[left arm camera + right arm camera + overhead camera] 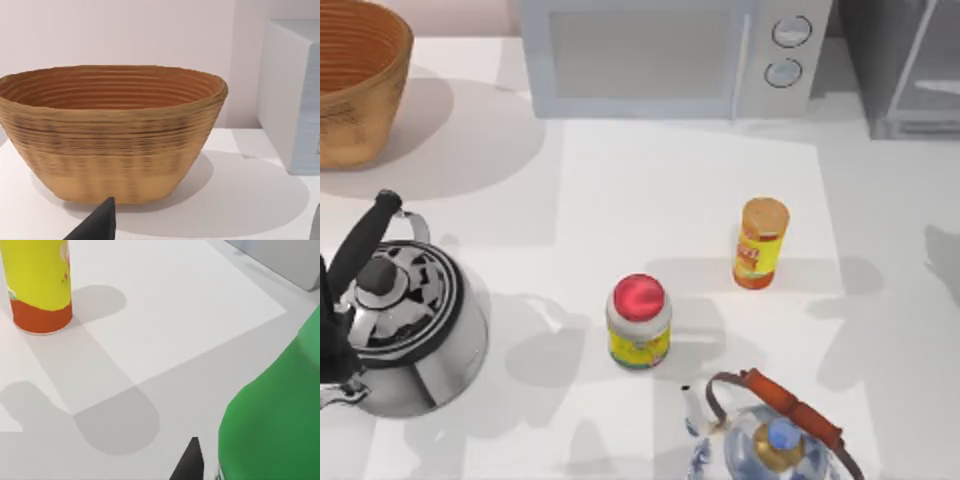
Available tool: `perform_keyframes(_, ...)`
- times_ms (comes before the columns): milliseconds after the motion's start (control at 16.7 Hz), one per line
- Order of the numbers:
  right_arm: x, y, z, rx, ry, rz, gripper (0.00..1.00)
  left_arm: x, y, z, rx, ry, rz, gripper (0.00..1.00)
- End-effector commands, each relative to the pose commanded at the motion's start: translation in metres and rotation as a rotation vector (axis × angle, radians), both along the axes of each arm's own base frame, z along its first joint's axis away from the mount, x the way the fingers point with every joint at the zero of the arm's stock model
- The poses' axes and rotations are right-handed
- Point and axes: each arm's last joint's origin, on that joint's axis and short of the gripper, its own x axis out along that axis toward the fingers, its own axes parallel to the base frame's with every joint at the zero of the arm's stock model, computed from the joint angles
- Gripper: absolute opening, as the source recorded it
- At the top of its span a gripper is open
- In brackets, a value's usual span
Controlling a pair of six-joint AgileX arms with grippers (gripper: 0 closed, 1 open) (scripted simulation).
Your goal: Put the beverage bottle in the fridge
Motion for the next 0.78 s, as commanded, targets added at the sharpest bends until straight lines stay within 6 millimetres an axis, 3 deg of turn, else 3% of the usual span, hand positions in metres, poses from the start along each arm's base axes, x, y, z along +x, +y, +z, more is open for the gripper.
perform_keyframes(420,-0.021,-0.063,0.019,0.139,0.057,-0.108,0.01,0.000,0.000,0.000,0.000,0.000,0.000,1.00)
perform_keyframes(660,-0.022,-0.067,0.020,0.149,0.057,-0.118,0.01,0.000,0.000,0.000,0.000,0.000,0.000,1.00)
perform_keyframes(720,-0.022,-0.053,0.015,0.158,0.080,-0.079,0.01,0.000,0.000,0.000,0.000,0.000,0.000,1.00)
perform_keyframes(780,-0.022,-0.053,0.016,0.157,0.080,-0.079,0.01,0.000,0.000,0.000,0.000,0.000,0.000,1.00)
